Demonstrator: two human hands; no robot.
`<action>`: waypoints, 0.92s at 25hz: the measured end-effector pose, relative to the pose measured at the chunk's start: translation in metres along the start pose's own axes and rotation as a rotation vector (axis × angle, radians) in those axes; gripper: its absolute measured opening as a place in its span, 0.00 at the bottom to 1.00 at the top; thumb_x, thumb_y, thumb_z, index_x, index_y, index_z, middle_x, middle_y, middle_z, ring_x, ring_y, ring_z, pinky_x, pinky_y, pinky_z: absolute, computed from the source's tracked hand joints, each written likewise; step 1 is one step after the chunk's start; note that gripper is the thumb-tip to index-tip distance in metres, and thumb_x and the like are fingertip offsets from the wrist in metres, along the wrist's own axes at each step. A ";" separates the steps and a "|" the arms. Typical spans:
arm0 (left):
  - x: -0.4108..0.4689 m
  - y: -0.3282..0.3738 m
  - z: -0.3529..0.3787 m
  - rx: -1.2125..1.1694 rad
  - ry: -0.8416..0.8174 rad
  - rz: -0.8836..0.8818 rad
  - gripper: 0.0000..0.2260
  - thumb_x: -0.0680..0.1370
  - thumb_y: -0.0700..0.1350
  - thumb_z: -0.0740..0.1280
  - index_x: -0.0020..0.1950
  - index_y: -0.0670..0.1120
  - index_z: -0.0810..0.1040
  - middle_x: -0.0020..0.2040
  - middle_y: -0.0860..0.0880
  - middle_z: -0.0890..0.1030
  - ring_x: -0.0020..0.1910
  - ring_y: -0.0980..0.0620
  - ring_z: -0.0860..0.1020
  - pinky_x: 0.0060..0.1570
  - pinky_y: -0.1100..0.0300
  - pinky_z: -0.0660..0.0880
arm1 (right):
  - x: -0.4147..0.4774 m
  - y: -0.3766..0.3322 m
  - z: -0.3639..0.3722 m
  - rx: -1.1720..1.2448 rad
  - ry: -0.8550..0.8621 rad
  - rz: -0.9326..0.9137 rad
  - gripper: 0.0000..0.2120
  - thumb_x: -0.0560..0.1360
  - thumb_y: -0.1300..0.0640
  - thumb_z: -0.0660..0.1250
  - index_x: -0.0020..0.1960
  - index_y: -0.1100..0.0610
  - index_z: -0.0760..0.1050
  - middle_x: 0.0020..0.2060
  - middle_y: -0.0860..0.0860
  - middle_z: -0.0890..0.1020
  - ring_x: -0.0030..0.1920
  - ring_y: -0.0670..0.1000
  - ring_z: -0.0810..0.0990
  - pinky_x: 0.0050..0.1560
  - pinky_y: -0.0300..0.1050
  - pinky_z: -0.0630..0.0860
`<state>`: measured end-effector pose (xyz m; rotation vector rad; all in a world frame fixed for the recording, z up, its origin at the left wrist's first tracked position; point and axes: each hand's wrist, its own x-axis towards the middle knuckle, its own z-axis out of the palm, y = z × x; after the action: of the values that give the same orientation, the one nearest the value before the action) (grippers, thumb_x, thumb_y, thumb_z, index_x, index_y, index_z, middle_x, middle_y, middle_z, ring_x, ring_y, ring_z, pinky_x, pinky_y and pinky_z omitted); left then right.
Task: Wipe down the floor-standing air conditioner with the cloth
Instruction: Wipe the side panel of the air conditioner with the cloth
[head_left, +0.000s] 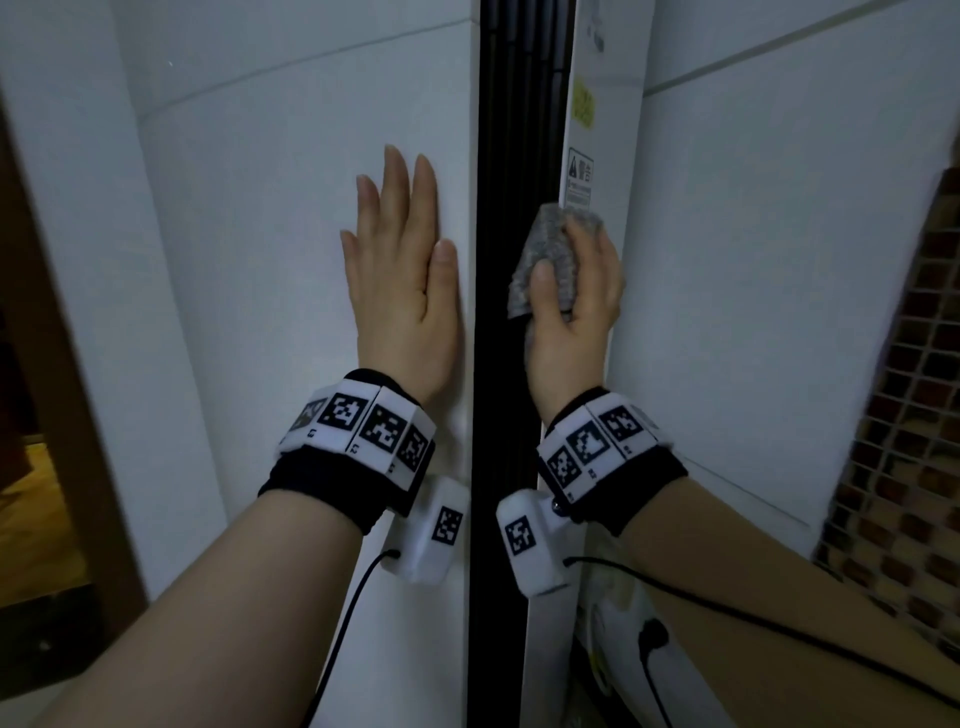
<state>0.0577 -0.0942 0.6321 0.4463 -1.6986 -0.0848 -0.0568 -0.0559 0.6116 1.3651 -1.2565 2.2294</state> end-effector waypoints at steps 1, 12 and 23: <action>0.000 0.000 0.000 -0.005 -0.005 0.002 0.23 0.82 0.45 0.49 0.77 0.45 0.50 0.78 0.44 0.47 0.77 0.45 0.43 0.71 0.50 0.36 | -0.009 -0.002 0.004 -0.038 0.004 -0.037 0.17 0.77 0.55 0.61 0.64 0.45 0.66 0.72 0.54 0.60 0.72 0.54 0.58 0.73 0.48 0.56; -0.002 -0.001 -0.001 -0.002 -0.026 0.001 0.23 0.83 0.45 0.49 0.78 0.44 0.50 0.78 0.43 0.47 0.77 0.43 0.42 0.71 0.49 0.36 | -0.032 0.007 0.001 -0.093 -0.028 -0.151 0.17 0.76 0.55 0.62 0.64 0.47 0.68 0.71 0.52 0.60 0.71 0.54 0.59 0.74 0.48 0.56; -0.024 -0.008 0.002 0.024 -0.042 -0.043 0.24 0.82 0.47 0.50 0.78 0.45 0.49 0.78 0.43 0.47 0.77 0.43 0.42 0.72 0.48 0.38 | -0.046 0.021 -0.014 0.030 -0.024 0.011 0.16 0.75 0.55 0.63 0.60 0.41 0.67 0.71 0.54 0.59 0.71 0.52 0.58 0.70 0.41 0.58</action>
<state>0.0604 -0.0939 0.6072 0.5025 -1.7332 -0.1056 -0.0525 -0.0479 0.5598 1.4032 -1.2458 2.2551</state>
